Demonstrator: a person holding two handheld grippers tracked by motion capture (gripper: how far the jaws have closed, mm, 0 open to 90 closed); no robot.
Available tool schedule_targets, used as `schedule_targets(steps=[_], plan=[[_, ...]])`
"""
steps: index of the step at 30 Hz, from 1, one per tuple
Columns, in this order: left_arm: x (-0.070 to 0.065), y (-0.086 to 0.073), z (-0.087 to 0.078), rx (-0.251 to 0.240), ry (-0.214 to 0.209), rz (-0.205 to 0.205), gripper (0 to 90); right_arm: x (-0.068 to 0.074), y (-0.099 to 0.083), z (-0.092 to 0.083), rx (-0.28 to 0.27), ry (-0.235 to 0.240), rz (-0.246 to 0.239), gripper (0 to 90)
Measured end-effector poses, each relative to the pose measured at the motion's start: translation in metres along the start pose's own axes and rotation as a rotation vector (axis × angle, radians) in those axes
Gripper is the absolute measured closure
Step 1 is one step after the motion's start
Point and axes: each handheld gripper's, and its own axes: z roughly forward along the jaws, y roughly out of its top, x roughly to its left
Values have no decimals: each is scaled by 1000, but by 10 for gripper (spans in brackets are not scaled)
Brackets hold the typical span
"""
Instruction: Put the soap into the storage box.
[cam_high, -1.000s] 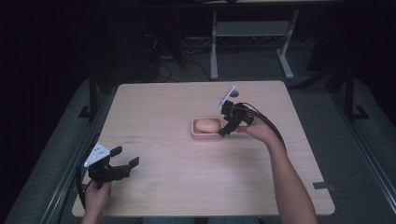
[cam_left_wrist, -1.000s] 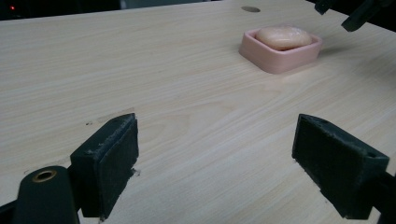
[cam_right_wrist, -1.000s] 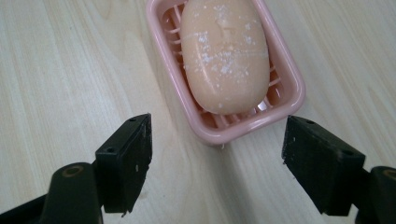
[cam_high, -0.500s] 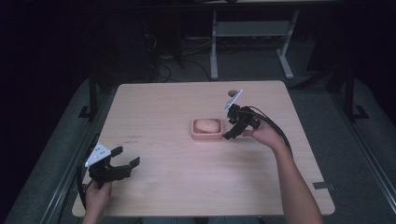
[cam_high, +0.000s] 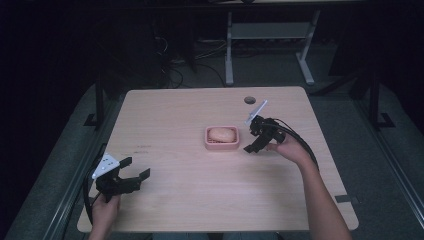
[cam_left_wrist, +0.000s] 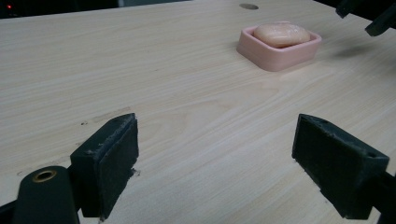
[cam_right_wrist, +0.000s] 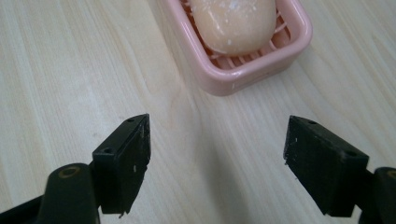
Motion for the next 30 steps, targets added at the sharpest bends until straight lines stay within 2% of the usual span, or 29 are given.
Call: schedule_targets(steps=[9,20,24,25,26,30], plan=[[0,0,0,1,0,-3,143,1,-13,-3,11,-2,17,227],[0,0,0,-5,2,-4,143,7,-25,-8,-2,-21,10,232],[0,0,0,1,3,4,143,7,-31,-8,11,-8,29,231],[-1,0,1,1,4,4,143,10,-35,-10,-6,-29,21,231],[-1,0,1,1,4,4,143,10,-35,-10,-6,-29,21,231],[-1,0,1,4,2,7,143,10,-46,-10,-1,-14,50,231]])
